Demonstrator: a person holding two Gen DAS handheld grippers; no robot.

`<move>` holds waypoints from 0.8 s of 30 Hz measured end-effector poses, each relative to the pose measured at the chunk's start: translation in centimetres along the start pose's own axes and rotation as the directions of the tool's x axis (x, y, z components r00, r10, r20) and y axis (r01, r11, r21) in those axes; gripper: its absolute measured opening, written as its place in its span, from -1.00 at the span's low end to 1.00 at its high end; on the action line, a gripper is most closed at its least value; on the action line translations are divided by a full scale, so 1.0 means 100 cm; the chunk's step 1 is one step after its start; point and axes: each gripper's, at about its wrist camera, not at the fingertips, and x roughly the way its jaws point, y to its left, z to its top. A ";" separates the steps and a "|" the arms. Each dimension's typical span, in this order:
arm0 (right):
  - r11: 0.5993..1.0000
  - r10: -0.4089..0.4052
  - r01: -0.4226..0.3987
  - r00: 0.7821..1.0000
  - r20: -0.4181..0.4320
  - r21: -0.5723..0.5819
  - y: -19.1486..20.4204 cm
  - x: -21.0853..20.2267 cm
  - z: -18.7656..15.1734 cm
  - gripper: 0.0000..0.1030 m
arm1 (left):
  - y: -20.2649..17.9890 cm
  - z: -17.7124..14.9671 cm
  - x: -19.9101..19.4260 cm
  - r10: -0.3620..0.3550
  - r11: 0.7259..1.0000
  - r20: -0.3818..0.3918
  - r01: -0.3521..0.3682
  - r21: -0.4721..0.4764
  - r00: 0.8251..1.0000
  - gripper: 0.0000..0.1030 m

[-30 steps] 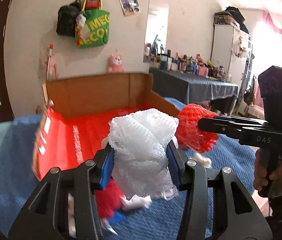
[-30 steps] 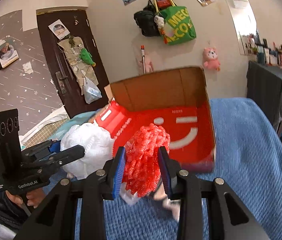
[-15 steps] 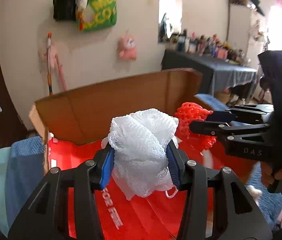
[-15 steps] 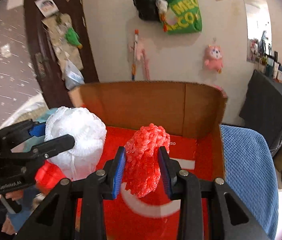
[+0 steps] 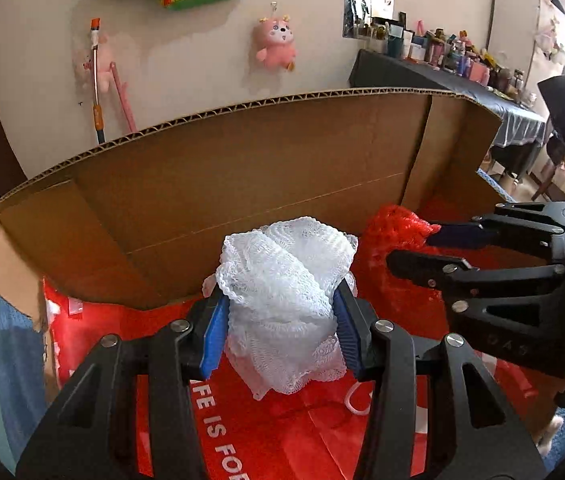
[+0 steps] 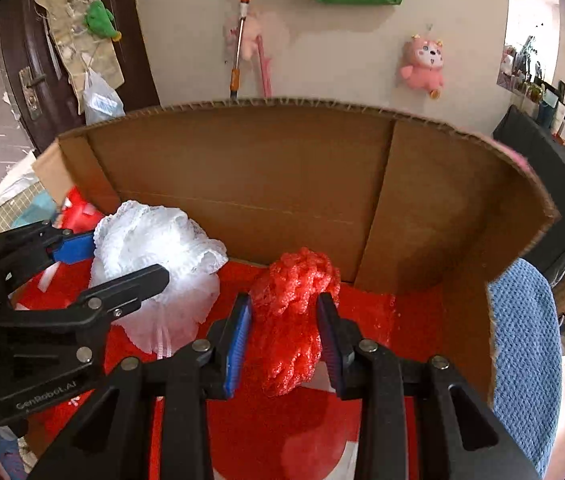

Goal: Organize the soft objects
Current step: 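Carry the white puff with the left tool into the red box while the right tool carries the red puff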

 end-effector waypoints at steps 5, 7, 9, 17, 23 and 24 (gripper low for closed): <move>1.000 0.001 -0.001 1.000 -0.008 -0.001 0.000 0.006 -0.001 -0.28 | 0.000 -0.003 0.006 -0.013 1.000 -0.021 0.012 -0.007 1.000 -0.08; 1.000 0.002 -0.002 1.000 -0.008 0.000 0.000 0.007 0.003 -0.26 | 0.000 -0.004 0.007 -0.007 1.000 -0.025 0.007 -0.006 1.000 -0.07; 1.000 0.007 -0.007 1.000 -0.011 0.005 -0.002 0.009 0.004 -0.24 | -0.001 -0.005 0.006 -0.004 1.000 -0.020 0.004 -0.002 1.000 -0.05; 0.999 0.023 -0.022 1.000 -0.017 0.028 -0.009 0.008 0.004 -0.18 | 0.001 -0.005 0.006 -0.006 1.000 -0.016 0.006 -0.009 1.000 0.11; 0.998 0.036 -0.035 0.999 -0.023 0.044 -0.016 0.007 0.004 -0.15 | 0.001 -0.004 0.006 -0.005 1.000 -0.014 0.005 -0.011 1.000 0.21; 0.998 0.039 -0.038 0.999 -0.025 0.045 -0.016 0.008 0.005 -0.14 | 0.001 -0.004 0.006 -0.003 1.000 -0.014 0.003 -0.012 1.000 0.21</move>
